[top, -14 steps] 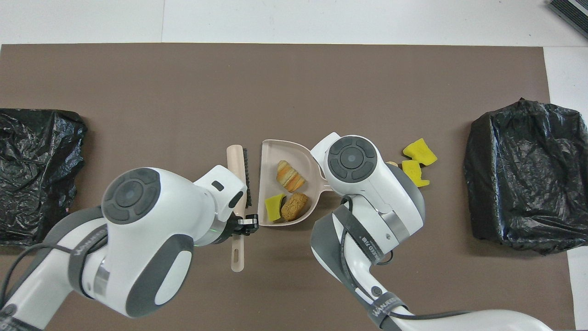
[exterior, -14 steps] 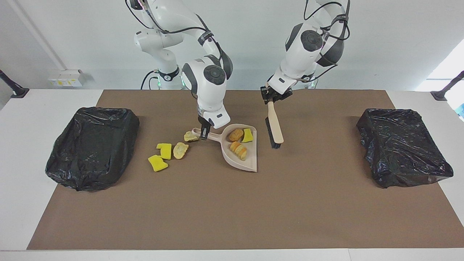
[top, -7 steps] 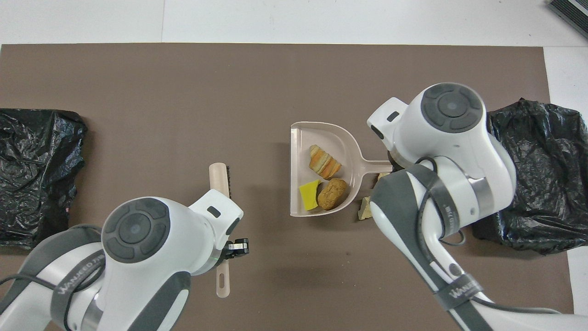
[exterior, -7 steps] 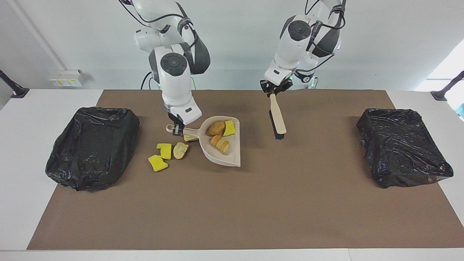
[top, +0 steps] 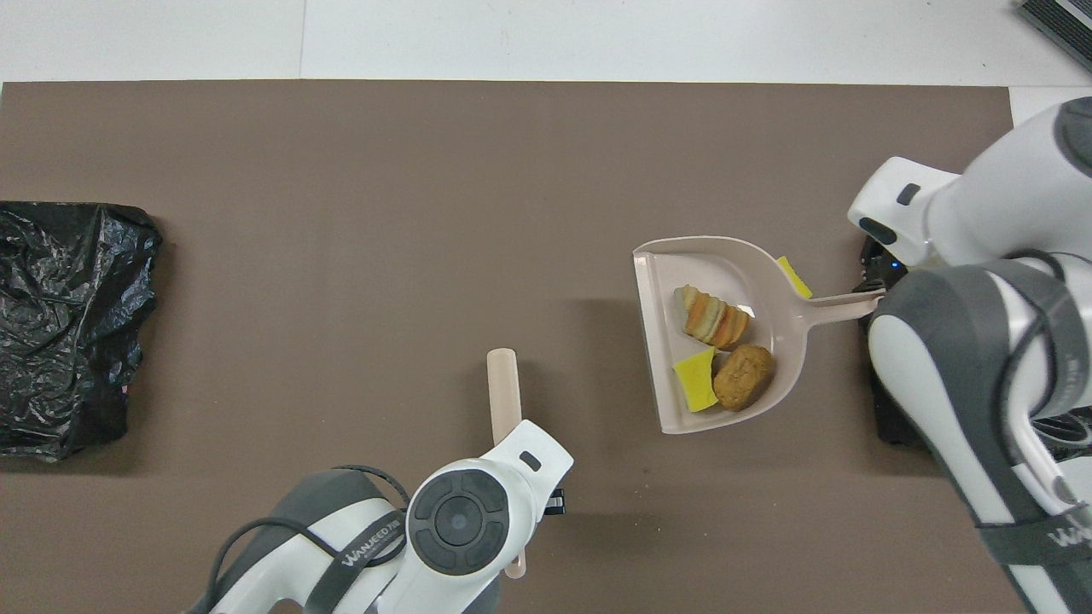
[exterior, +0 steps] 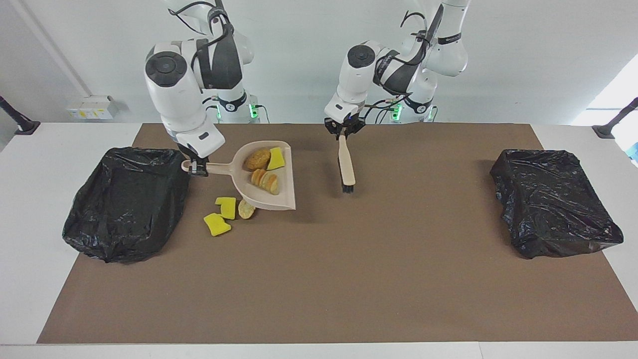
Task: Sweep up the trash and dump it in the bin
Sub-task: 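Carry the dustpan to the bin with the right gripper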
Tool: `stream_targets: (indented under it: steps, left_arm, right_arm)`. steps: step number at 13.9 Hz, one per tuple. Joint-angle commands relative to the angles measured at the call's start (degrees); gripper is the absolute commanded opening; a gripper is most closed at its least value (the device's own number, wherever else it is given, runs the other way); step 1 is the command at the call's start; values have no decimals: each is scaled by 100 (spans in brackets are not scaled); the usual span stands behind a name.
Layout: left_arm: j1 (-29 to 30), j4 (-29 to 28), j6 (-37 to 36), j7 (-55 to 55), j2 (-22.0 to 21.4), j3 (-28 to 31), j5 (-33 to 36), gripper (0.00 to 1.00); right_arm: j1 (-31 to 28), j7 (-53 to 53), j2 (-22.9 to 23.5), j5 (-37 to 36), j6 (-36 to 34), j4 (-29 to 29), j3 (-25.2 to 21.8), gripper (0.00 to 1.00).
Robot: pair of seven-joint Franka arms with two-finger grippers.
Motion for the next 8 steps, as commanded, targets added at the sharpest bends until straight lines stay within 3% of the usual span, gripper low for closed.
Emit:
stream_targets:
  steps: [1,8]
  left_arm:
    - [-209,-80,452,-295,136,75,91,0]
    - [-508,-229,752,-348,505,75,82,0]
  right_arm:
    - [-538,-868,-59,-27,-257,168,12,0]
    - [-1813,-1143,-51,-693,163,370,-129,0]
